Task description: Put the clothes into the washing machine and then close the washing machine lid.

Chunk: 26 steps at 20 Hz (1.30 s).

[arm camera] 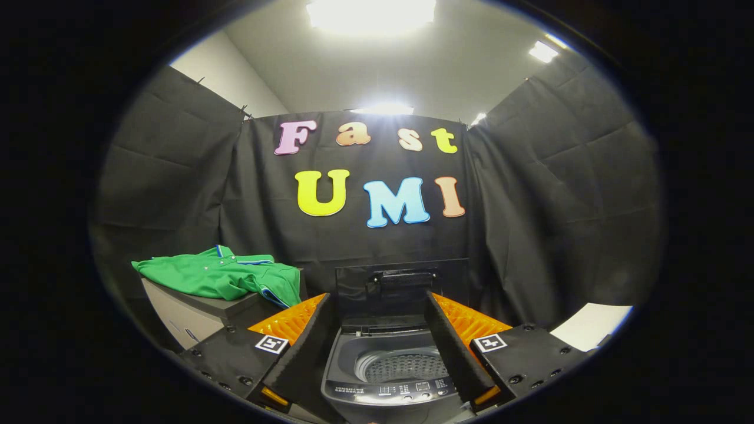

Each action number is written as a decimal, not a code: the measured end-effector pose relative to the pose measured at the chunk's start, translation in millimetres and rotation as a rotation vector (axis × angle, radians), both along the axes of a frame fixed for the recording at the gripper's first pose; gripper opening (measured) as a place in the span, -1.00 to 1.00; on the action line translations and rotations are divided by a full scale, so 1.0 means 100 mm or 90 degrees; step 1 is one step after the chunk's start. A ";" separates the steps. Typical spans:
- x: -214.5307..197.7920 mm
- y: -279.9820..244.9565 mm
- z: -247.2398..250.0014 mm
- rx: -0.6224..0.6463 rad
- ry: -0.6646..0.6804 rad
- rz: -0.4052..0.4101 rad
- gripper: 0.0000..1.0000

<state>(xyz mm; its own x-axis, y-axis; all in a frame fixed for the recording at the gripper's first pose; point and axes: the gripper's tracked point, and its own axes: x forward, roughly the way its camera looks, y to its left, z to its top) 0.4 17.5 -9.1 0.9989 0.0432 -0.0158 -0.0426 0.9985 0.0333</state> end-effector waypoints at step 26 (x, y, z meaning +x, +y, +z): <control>0.78 2.62 0.97 0.030 0.152 0.327 0.96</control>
